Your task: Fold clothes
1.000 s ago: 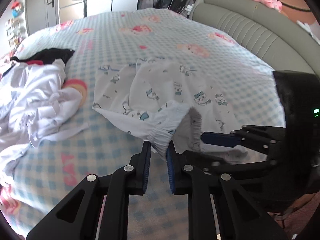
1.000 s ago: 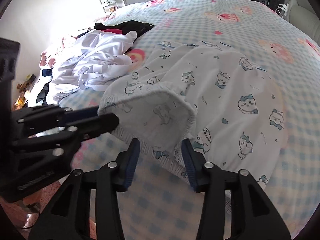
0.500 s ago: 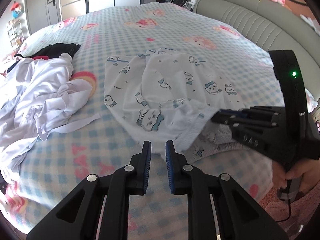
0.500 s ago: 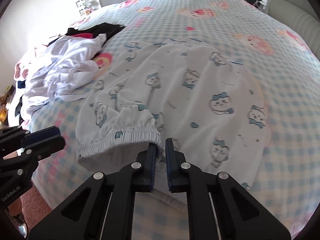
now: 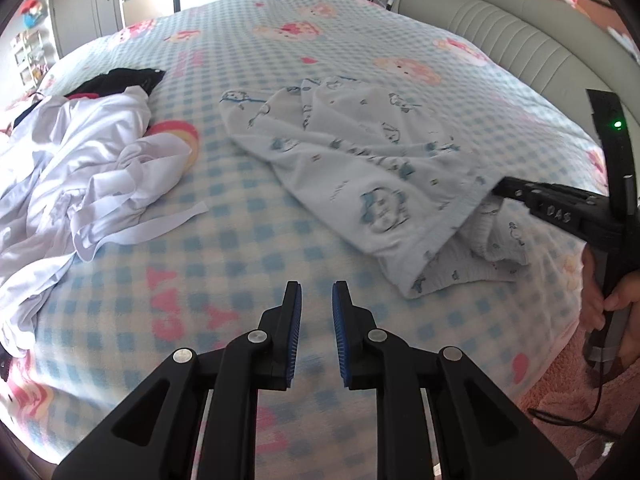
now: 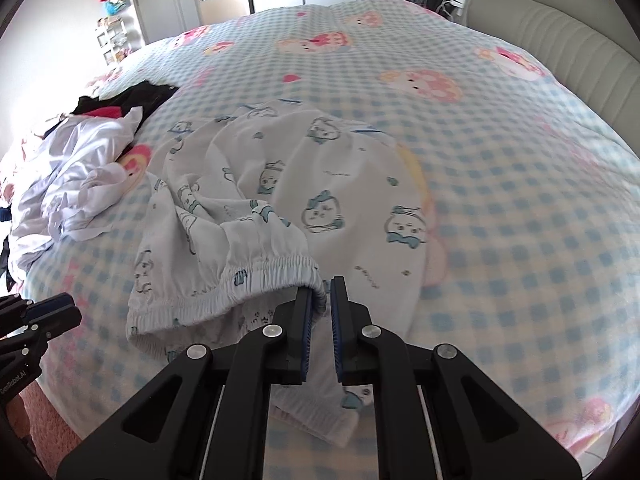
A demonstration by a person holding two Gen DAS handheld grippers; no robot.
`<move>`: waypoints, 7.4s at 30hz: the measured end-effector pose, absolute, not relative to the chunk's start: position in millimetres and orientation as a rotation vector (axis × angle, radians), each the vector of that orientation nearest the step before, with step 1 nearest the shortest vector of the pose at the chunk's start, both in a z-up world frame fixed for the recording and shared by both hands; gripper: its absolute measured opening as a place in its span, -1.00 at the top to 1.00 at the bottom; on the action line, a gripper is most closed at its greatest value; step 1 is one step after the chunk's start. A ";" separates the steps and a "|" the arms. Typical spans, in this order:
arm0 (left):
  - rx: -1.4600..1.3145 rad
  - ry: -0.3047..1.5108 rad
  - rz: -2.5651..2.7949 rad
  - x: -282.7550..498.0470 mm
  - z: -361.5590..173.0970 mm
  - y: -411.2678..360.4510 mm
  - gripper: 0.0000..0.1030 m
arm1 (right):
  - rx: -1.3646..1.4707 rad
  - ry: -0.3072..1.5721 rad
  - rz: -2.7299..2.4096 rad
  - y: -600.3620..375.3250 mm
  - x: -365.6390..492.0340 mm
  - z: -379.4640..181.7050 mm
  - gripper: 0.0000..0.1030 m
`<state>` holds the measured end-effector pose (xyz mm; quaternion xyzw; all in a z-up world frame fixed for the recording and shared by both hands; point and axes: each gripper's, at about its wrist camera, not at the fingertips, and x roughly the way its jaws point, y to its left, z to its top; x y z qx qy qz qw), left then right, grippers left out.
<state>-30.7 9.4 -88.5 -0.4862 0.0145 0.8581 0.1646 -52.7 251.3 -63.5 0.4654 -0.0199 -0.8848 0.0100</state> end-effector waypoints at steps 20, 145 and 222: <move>-1.396 0.233 2.233 -53.4 -119.7 105.1 -0.06 | 1.425 -0.210 -2.639 250.1 -45.4 -58.5 0.85; -1.586 -0.333 2.325 -65.9 -133.8 16.8 -0.06 | 1.351 -0.554 -2.710 307.1 20.1 -48.8 0.32; -1.663 -0.295 2.201 -10.6 -123.1 -14.0 0.79 | 1.740 -0.431 -2.464 277.3 56.5 -102.8 0.66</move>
